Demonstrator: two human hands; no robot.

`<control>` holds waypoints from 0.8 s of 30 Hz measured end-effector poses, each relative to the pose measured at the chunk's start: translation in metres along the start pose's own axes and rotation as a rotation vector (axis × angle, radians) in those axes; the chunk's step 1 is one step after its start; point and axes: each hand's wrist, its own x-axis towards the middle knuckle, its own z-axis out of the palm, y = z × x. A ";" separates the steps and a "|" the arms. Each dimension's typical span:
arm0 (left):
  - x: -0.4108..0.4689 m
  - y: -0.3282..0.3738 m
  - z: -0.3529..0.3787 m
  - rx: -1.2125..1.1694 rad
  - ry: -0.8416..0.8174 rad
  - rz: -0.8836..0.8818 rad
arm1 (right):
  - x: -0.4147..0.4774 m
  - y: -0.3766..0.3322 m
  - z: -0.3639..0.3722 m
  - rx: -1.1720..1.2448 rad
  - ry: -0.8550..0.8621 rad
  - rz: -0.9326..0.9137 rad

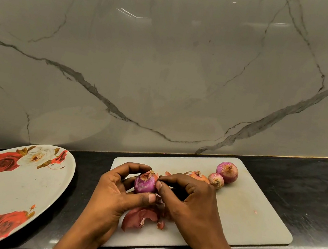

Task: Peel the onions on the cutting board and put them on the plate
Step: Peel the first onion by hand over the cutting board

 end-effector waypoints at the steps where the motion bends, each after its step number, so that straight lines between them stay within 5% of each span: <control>1: 0.000 0.000 0.000 -0.002 -0.001 0.000 | 0.000 0.000 0.000 0.000 -0.003 0.003; 24: -0.002 0.006 0.001 -0.156 0.030 -0.026 | -0.001 0.000 0.000 -0.014 0.036 0.062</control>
